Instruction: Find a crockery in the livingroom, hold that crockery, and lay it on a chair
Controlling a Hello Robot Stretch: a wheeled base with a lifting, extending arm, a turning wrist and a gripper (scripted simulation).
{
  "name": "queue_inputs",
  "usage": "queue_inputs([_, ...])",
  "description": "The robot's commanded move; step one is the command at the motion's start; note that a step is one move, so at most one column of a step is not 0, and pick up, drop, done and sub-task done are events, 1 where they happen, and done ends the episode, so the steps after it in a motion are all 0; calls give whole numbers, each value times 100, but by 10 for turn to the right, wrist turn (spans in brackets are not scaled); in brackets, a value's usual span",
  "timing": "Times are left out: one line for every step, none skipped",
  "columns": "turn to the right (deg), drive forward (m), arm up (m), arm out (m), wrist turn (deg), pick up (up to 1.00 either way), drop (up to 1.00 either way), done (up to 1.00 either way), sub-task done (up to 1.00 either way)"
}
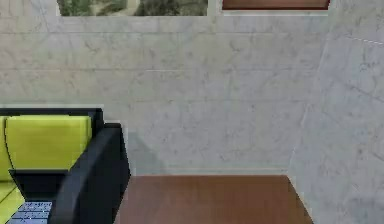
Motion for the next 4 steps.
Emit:
queue_inputs([-450, 0, 0, 0, 0, 0, 0, 0, 0])
queue_inputs([-450, 0, 0, 0, 0, 0, 0, 0, 0])
queue_inputs([-300, 0, 0, 0, 0, 0, 0, 0, 0])
queue_inputs([0, 100, 0, 0, 0, 0, 0, 0, 0])
